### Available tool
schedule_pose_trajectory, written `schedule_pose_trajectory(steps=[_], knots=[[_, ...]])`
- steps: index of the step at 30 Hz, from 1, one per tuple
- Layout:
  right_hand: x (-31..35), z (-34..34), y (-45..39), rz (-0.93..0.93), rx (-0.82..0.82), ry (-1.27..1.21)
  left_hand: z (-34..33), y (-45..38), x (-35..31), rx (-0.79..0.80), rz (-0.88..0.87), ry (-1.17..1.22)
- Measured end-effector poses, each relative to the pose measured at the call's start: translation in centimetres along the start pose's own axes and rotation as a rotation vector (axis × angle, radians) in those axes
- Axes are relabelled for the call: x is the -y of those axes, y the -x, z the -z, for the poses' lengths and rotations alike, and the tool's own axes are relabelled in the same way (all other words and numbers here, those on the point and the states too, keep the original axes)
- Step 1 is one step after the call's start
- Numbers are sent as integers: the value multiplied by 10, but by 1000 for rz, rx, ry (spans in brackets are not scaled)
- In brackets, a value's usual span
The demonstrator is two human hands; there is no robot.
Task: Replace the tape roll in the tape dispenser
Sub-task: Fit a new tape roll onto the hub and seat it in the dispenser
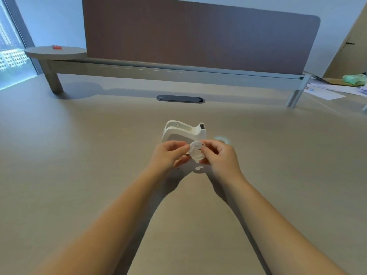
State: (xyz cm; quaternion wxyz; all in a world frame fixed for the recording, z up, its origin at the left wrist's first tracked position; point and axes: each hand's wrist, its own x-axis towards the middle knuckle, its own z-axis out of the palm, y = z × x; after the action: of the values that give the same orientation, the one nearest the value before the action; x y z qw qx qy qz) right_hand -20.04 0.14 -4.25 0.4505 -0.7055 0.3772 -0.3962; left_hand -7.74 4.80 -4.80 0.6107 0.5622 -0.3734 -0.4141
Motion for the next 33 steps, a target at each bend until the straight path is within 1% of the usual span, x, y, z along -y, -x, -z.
schedule_pose_trajectory(steps=[2, 4, 6, 9, 12, 18, 20, 25, 27, 28, 31, 33], knots=[[-7, 5, -4, -12, -67, 89, 2, -5, 7, -75, 29, 28], [-15, 11, -7, -24, -111, 201, 2, -8, 12, -96, 51, 50], [-21, 17, -10, -37, -93, 305, 0, -11, 12, -75, 54, 35], [-27, 22, -13, -59, -41, 439, -7, -15, 8, -48, 3, -26], [-30, 26, -15, -38, -47, 467, -15, -18, 11, -35, -19, -10], [-40, 39, -35, -29, -187, 559, -18, -26, 12, -45, -19, 110], [-46, 41, -43, -40, -183, 599, -18, -27, 12, -50, -10, 132], [-54, 41, -55, -85, -97, 732, -17, -26, 12, -34, 15, 164], [-53, 41, -55, -73, -102, 717, -16, -26, 12, -29, 20, 172], [-50, 41, -53, -69, -116, 659, -16, -25, 11, -27, 25, 179], [-34, 41, -40, -82, -162, 353, -15, -20, 6, -11, 54, 224], [-22, 37, -29, -46, -165, 253, -15, -17, 2, 7, 65, 229]])
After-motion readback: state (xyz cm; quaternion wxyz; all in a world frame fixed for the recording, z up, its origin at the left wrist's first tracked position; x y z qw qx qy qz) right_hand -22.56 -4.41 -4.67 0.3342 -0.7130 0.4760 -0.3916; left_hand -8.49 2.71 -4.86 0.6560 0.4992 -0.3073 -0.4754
